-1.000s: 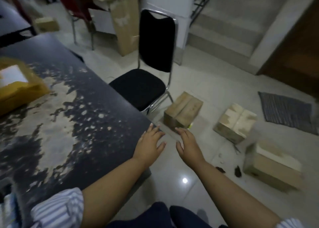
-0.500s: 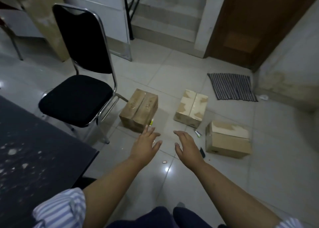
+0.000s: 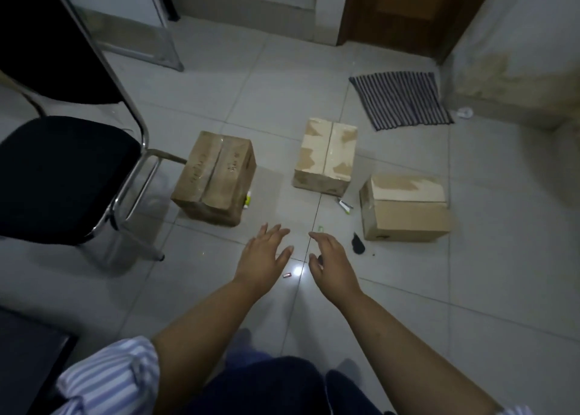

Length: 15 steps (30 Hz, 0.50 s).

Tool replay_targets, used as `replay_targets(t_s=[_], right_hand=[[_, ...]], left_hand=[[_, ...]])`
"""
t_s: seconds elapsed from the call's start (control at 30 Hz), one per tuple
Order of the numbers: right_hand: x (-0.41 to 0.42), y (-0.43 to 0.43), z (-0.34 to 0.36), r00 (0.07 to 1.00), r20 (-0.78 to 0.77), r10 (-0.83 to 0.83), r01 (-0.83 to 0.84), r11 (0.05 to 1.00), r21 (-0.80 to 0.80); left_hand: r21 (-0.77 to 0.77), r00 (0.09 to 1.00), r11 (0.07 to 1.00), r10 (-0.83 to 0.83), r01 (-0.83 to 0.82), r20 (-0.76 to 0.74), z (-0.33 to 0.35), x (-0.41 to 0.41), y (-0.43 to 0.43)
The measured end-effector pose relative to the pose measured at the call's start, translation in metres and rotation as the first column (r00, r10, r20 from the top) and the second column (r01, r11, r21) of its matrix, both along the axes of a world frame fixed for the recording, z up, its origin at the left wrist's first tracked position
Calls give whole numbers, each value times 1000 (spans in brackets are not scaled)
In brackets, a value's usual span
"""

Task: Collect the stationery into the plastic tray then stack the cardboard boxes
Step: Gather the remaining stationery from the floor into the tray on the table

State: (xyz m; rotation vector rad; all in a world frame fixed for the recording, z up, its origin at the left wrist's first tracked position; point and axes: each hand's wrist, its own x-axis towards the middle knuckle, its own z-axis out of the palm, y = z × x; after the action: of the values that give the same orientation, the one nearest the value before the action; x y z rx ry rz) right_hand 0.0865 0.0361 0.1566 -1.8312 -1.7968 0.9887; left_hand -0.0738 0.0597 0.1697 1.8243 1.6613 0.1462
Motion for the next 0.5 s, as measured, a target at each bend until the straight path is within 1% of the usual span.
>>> replay_targets(t_s=[0.07,0.17,0.23,0.33,0.43,0.5], right_hand=[[-3,2,-31,1000,-8,-17,17,1000,-22],[-10,9,-98,999,-27,-27,26,999,-32],[-15,15,-135,997,-66,-48,45,998,-45],[-22,25,-220,993,-100,-56,52,998,-46],[-27,39,-305,995,-88,-44,42,999,-28],[-31,48,-359,997,-75,-18,17,1000,-7]], left_hand=[[-19,1000,1000,-13,13,-16,-31,-2,7],[-14,999,999,-32,32,-17,-95,-2,20],[-8,999,999,-32,32,-11,-130,-6,31],[11,998,998,-61,62,-32,-209,-14,52],[46,991,992,-111,115,-80,-289,-24,75],[69,979,981,-172,180,-109,-338,-29,88]])
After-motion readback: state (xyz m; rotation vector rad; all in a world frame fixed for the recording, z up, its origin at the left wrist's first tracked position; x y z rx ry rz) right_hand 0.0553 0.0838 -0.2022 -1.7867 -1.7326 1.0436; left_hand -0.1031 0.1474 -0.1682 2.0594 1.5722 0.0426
